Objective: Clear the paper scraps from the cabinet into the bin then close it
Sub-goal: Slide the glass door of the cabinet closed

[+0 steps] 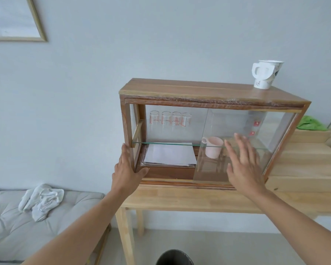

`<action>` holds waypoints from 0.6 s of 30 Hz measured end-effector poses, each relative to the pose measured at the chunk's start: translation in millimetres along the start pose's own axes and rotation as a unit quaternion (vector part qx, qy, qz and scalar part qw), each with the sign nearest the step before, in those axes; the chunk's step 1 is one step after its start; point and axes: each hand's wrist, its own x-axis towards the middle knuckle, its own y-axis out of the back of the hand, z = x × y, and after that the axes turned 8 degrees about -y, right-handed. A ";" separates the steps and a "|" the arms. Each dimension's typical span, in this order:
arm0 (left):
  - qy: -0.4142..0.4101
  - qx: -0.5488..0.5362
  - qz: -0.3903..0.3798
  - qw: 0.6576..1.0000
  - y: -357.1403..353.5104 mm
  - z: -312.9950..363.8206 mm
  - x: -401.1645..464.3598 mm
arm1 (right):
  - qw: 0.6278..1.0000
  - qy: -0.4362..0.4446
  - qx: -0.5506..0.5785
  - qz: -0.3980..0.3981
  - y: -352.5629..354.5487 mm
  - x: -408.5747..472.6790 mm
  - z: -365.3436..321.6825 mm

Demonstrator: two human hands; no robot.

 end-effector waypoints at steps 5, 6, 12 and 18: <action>-0.008 -0.024 0.003 1.000 -2.0 -2.1 -0.8 | 0.996 0.031 -0.085 0.017 -7.5 20.1 39.7; -0.011 -0.020 0.000 1.000 -1.4 -3.0 -1.3 | 0.995 0.038 -0.095 0.020 -10.2 21.3 42.2; -0.017 0.005 -0.006 1.000 -0.4 -2.8 -2.5 | 0.993 0.039 -0.106 0.047 -26.6 24.3 30.3; -0.017 0.010 -0.002 1.000 -2.8 -1.7 -3.9 | 0.991 0.063 -0.104 0.048 -26.6 29.5 1.5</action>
